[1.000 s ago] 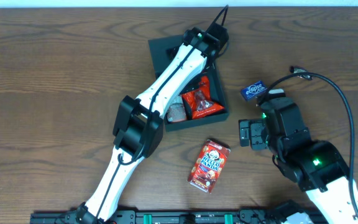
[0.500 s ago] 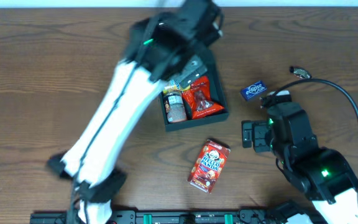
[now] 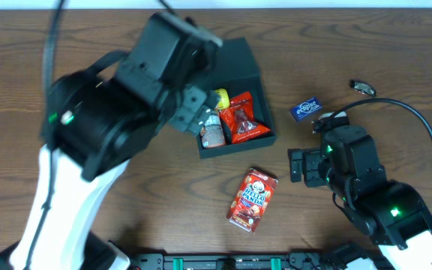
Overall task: Pack container
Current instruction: 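Withdraw the left gripper from the box toward the left, then reach the right gripper over the red Hello Panda box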
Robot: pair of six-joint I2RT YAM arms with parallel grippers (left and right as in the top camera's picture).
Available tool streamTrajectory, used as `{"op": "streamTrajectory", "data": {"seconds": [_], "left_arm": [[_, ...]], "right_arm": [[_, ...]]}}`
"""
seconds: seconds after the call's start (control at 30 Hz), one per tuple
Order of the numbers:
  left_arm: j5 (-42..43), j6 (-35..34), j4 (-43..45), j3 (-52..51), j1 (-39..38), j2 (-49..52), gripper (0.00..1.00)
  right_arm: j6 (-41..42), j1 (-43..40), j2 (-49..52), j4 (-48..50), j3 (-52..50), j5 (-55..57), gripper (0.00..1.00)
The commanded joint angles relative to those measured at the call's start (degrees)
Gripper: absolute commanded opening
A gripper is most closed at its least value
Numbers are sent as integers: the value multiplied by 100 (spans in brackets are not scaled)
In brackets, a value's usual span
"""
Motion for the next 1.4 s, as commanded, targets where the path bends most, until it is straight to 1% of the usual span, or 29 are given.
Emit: {"op": "streamTrajectory", "data": {"seconds": [0.0, 0.07, 0.13, 0.27, 0.37, 0.47, 0.5, 0.53, 0.63, 0.77, 0.9, 0.93, 1.0, 1.03, 1.17, 1.3, 1.37], "left_arm": [[-599, -660, -398, -522, -15, -525, 95], [-743, -796, -181, -1163, -15, -929, 95], [-732, -815, 247, -2035, -15, -1423, 96], [-710, -964, 1556, -4116, -15, -2555, 95], [-713, -1161, 2404, -5449, -13, -3268, 95], [-713, -1541, 2868, -6293, -4, -3641, 95], [-715, -1641, 2922, -6487, -4, -3707, 95], [-719, -1764, 2940, -6671, -2, -3753, 95], [-717, -1908, 2933, -6966, -2, -3762, 95], [-717, -1950, 2942, -7071, -2, -3762, 95], [-719, -1998, 3025, -7071, 7, -3764, 95], [-715, -2026, 3047, -7071, 31, -3764, 95], [-717, -2157, 3049, -7073, 103, -3762, 95], [-715, -2208, 3042, -7075, 166, -3764, 95], [-621, -2271, 3040, -7075, 433, -3762, 95], [-251, -2264, 3023, -7075, 723, -3762, 95], [-151, -2262, 2966, -7075, 859, -3762, 95]], "right_arm": [[28, 55, -48, -22, 4, -70, 99], [28, 55, -61, 9, 4, -131, 99], [31, 55, -70, 70, 4, -227, 99], [28, 55, -68, 166, 4, -505, 99], [28, 55, -68, 155, 4, -758, 99], [-31, 55, -68, 170, 4, -1145, 99], [103, 55, -68, 120, 4, -1147, 99], [466, 55, -70, 9, 4, -1088, 99], [1390, 59, -74, -264, 4, -1102, 99], [2256, 361, -188, -625, 4, -1001, 99], [3615, 1058, -197, -957, -2, -636, 99], [4223, 1362, -114, -1071, -17, -544, 99], [4859, 1738, 35, -1117, -70, -417, 99], [5211, 1969, 188, -1119, -111, -308, 99], [6122, 2535, 986, -1069, -251, -201, 99], [6697, 2739, 1943, -918, -258, -225, 99], [7165, 2743, 2398, -780, -258, -361, 99]]}}
